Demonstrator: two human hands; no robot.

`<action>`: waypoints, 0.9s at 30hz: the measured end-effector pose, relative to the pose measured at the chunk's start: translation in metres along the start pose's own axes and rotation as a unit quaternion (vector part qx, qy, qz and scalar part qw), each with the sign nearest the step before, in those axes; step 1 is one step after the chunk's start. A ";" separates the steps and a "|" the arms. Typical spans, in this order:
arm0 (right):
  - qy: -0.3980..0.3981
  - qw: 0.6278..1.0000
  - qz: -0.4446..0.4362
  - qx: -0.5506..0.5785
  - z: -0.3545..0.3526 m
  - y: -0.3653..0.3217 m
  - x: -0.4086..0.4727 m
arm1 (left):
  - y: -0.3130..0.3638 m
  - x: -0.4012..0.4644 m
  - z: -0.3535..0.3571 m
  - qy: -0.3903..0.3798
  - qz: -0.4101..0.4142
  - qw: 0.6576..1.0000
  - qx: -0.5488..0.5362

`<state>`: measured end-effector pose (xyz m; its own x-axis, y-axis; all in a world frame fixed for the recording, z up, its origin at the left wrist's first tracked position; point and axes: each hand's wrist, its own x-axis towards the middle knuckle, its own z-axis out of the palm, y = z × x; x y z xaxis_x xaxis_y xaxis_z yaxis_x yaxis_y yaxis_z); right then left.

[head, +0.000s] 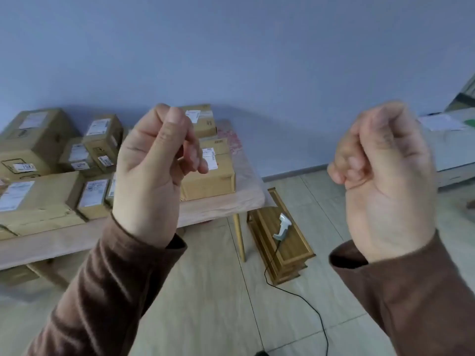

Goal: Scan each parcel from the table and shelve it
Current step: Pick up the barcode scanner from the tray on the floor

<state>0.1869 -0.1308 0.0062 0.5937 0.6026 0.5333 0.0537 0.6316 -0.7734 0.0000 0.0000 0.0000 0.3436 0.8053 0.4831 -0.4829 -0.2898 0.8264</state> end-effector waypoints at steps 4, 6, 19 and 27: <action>0.038 0.994 0.097 -0.046 -0.027 0.041 0.009 | -0.057 0.012 0.014 0.009 -0.093 0.995 0.030; 0.049 0.989 0.130 -0.047 -0.041 0.064 0.011 | -0.087 0.013 0.016 0.006 -0.126 0.991 0.034; 0.120 0.949 0.271 -0.107 -0.085 0.197 0.029 | -0.243 0.044 0.007 -0.029 -0.302 0.951 0.055; 0.151 0.905 0.361 -0.169 -0.134 0.266 0.029 | -0.328 0.060 0.025 -0.054 -0.409 0.906 0.100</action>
<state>0.3255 -0.0107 -0.2298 0.7618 0.6054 -0.2307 -0.2237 -0.0883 -0.9706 0.1994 0.1301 -0.2351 0.6023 0.7408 -0.2973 0.1203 0.2839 0.9513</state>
